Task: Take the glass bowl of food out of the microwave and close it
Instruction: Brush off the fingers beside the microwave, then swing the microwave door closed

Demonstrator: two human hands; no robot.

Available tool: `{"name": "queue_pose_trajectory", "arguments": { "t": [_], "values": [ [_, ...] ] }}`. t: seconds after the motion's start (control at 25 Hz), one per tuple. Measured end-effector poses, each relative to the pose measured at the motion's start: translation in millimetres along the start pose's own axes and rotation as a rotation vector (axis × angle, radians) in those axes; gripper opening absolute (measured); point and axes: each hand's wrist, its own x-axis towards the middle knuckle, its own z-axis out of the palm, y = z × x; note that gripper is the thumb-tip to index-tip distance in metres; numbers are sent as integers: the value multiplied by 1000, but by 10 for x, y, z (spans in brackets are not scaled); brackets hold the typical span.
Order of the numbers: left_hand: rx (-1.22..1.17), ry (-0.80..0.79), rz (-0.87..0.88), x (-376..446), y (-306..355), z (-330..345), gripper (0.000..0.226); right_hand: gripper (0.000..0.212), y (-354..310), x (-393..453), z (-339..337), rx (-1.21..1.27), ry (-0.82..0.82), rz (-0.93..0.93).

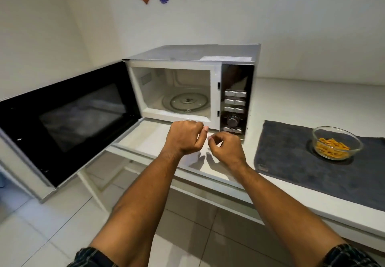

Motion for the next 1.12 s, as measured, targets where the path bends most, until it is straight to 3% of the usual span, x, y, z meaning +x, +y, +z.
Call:
{"name": "queue_pose_trajectory", "arguments": {
  "t": [0.2,0.56,0.68,0.88,1.12],
  "values": [
    [189,-14,-147,-94,-721,-336,39,33,-383,137,677,188,-85,155],
    [468,41,-312,133,-1881,-1093,57,20,-1194,303,1919,579,-259,453],
    [510,-32,-380,250,-2082,-1217,64,16,-1428,286,2247,658,-355,566],
    [533,-224,-654,312,-2286,-1231,75,20,-1694,265,2648,729,-545,719],
    [586,-368,-660,339,-2210,-1272,71,39,-1923,149,2805,927,-637,995]
  ]
}}
